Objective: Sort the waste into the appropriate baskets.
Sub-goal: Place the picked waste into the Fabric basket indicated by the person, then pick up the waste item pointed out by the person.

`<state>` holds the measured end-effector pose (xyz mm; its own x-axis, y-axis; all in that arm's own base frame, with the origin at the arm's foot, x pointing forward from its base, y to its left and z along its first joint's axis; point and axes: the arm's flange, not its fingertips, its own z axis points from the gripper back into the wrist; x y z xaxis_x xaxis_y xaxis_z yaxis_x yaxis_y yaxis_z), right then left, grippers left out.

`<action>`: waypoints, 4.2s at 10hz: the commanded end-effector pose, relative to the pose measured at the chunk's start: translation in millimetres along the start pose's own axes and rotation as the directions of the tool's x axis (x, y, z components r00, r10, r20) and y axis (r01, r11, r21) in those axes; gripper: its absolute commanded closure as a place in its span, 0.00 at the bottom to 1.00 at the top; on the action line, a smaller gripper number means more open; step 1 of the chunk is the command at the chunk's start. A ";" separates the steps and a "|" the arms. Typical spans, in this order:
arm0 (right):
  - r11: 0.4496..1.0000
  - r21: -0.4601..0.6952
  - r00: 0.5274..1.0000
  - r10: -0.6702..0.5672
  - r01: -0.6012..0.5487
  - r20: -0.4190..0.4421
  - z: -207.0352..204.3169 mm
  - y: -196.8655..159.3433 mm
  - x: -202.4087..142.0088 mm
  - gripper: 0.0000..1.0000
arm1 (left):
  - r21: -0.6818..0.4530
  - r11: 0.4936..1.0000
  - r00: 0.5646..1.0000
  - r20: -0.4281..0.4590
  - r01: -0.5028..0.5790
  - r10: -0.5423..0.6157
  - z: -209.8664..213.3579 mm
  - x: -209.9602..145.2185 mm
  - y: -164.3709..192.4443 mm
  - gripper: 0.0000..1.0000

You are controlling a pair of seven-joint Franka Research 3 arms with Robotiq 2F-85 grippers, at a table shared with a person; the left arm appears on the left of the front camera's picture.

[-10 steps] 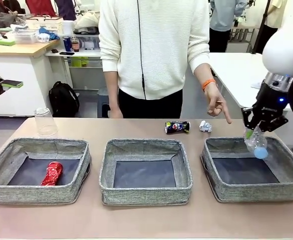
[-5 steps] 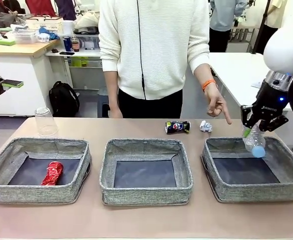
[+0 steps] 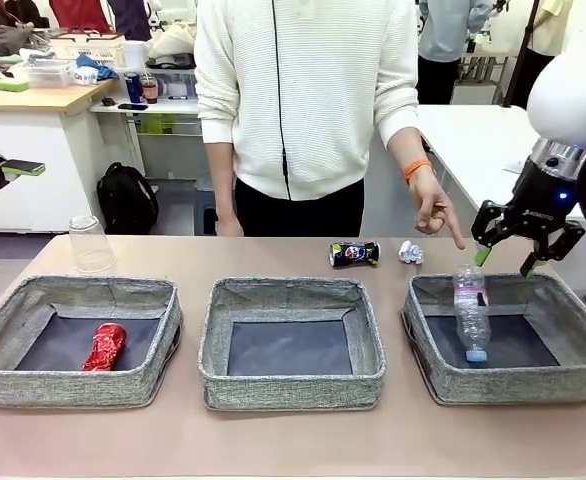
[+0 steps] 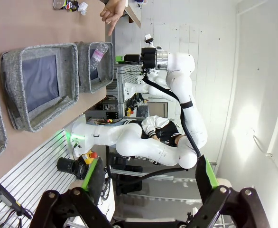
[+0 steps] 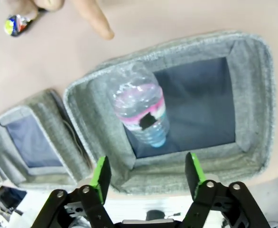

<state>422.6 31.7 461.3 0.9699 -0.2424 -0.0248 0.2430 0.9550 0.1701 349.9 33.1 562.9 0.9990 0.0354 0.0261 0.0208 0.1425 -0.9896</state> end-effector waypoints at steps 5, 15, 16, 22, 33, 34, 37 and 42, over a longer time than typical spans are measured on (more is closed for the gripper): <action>0.975 0.223 1.000 0.016 -0.011 -0.019 12.1 2.5 -13.2 0.00 | 0.002 1.000 1.000 -0.013 0.021 -0.021 1.9 -1.8 1.3 0.00; 0.416 0.908 0.936 0.339 -0.057 -0.097 115.6 34.4 -69.0 0.00 | 0.002 1.000 1.000 -0.013 0.021 -0.021 1.9 -1.8 1.3 0.00; 0.416 0.908 0.936 0.339 -0.057 -0.097 115.6 34.4 -69.0 0.00 | 0.002 1.000 1.000 -0.013 0.021 -0.021 1.9 -1.8 1.3 0.00; 0.416 0.908 0.936 0.339 -0.057 -0.097 115.6 34.4 -69.0 0.00 | 0.002 1.000 1.000 -0.013 0.021 -0.021 1.9 -1.8 1.3 0.00; 0.416 0.908 0.936 0.339 -0.057 -0.097 115.6 34.4 -69.0 0.00 | 0.002 1.000 1.000 -0.013 0.021 -0.021 1.9 -1.8 1.3 0.00; 0.416 0.908 0.936 0.339 -0.057 -0.097 115.6 34.4 -69.0 0.00 | 0.002 1.000 1.000 -0.013 0.021 -0.021 1.9 -1.8 1.3 0.00; 0.416 0.908 0.936 0.339 -0.057 -0.097 115.6 34.4 -69.0 0.00 | 0.002 1.000 1.000 -0.013 0.021 -0.021 1.9 -1.8 1.3 0.00; 0.416 0.908 0.936 0.339 -0.057 -0.097 115.6 34.4 -69.0 0.00 | 0.002 1.000 1.000 -0.013 0.021 -0.021 1.9 -1.8 1.3 0.00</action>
<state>361.7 61.1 579.7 0.9914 0.1141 -0.0643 0.0330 0.2574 0.9657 349.9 33.0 563.0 0.9990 0.0353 0.0263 0.0210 0.1426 -0.9896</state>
